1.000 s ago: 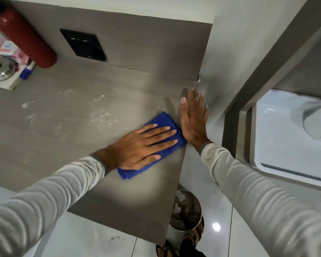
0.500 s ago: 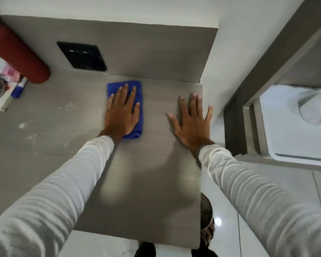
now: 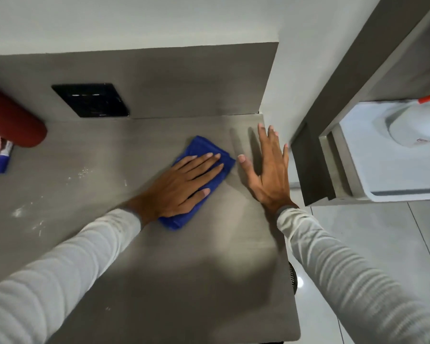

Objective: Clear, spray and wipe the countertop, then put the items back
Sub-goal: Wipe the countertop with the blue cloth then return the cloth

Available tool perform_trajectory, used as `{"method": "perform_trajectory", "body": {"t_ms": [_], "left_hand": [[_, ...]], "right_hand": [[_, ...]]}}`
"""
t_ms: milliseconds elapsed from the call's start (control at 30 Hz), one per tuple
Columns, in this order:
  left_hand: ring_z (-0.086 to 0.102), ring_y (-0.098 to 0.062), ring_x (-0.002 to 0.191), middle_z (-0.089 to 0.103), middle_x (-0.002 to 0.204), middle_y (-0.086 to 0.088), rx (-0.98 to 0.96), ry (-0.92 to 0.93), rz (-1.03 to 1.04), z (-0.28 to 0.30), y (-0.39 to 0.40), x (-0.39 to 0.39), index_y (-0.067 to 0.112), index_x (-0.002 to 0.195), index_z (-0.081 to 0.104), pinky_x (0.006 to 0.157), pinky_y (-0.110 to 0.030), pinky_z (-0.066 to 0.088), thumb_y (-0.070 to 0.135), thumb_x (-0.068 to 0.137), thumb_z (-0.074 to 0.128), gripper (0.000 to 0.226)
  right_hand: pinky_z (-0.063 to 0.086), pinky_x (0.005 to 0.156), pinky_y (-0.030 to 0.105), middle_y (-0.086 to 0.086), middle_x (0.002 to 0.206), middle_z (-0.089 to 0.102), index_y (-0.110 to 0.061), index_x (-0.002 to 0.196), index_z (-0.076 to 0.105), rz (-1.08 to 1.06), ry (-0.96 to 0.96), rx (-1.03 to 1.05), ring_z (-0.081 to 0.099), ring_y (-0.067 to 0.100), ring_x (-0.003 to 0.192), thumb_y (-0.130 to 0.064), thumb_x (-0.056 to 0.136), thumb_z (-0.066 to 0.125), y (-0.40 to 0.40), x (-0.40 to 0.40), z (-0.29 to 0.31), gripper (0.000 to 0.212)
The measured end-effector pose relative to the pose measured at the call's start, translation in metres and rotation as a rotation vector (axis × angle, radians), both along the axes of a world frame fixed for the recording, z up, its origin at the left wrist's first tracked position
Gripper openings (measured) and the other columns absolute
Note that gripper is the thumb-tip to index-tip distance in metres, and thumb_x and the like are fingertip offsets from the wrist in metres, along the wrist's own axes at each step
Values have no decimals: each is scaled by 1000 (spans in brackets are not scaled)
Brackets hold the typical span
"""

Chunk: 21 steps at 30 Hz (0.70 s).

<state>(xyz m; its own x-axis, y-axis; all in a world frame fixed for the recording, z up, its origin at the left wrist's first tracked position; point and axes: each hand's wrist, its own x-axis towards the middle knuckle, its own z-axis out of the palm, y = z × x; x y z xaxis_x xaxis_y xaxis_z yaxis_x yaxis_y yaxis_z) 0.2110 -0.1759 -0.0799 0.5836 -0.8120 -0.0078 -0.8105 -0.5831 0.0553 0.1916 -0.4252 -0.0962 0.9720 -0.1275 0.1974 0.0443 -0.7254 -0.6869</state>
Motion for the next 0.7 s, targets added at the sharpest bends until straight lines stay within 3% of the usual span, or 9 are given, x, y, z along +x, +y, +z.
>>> {"method": "perform_trajectory", "body": {"t_ms": [133,333,533,700], "left_hand": [[16,-20,152,17,165,-4,33,-42,-91,-1,-41,66,18,157,20,123,-39,16,37,106,27,55],[27,-21,149,23,164,-5,10,-133,25,-1,-56,95,18,155,24,120,-39,25,37,107,19,53],[39,-26,143,35,159,-8,-83,-48,473,-17,-21,56,18,152,34,116,-44,30,38,102,25,55],[31,-35,146,29,160,-18,-118,-22,913,-21,64,5,13,153,31,116,-51,26,39,98,22,62]], "right_hand": [[-9,125,54,9,171,1,-28,163,6,-11,40,-106,-3,25,158,-87,86,15,4,3,-2,97],[-9,122,63,13,170,-8,-28,162,-1,18,118,-353,-10,29,157,-89,83,4,10,5,1,100],[-6,120,68,16,170,-5,-31,162,2,42,139,-522,-9,32,157,-86,86,16,10,0,-1,95],[-6,119,69,15,170,-1,-34,161,9,97,147,-548,-8,29,158,-82,90,21,13,0,-1,87]]}}
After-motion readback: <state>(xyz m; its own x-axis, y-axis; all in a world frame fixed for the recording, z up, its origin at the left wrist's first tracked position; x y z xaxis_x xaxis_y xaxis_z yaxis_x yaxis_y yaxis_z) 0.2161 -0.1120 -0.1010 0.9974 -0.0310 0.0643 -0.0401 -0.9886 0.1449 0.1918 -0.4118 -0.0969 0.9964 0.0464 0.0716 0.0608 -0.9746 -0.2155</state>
